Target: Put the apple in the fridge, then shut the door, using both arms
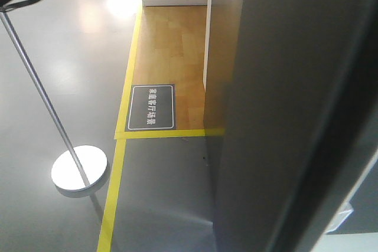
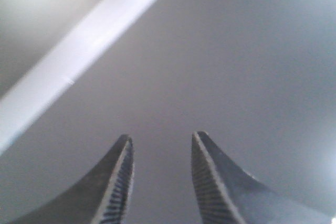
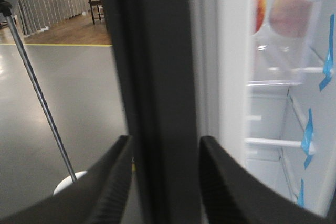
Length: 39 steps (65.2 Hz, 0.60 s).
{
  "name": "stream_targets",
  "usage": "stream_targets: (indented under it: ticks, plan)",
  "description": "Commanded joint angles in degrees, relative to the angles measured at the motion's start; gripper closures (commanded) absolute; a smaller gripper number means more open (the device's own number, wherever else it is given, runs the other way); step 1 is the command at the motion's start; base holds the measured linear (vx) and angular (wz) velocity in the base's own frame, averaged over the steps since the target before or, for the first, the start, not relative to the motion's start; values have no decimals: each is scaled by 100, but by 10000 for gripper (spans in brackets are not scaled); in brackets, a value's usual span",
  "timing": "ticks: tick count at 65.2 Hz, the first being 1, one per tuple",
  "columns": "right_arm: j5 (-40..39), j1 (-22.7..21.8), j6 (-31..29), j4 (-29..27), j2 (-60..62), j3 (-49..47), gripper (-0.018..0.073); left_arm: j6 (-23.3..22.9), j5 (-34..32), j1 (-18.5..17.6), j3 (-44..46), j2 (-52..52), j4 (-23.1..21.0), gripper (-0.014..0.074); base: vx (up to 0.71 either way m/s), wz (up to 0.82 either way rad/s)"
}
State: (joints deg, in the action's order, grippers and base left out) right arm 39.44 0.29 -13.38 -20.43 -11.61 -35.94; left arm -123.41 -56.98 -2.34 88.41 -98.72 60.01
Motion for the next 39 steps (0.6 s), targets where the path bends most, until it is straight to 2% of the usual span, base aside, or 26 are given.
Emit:
stream_targets:
  ticks: [1,11,25,30,39]
  plan:
    - [-656,-29,-78,-110,-575,-136,133,-25,-19,195,192,300,-392,323,0,0]
    - [-1062,-29,-181,-127,-1176,-136,55,-25,-87,354,192,300,-392,323,0,0]
    - [-1464,-29,-586,-581,-1475,-136,55,-25,-146,366,192,300,-392,323,0,0]
    - [-1787,-29,-808,-579,-1553,-136,55,-25,-146,366,192,300,-392,323,0,0]
    - [-2515,-29,-853,-554,-1889,-176,55,-25,-146,366,192,300,-392,323,0,0]
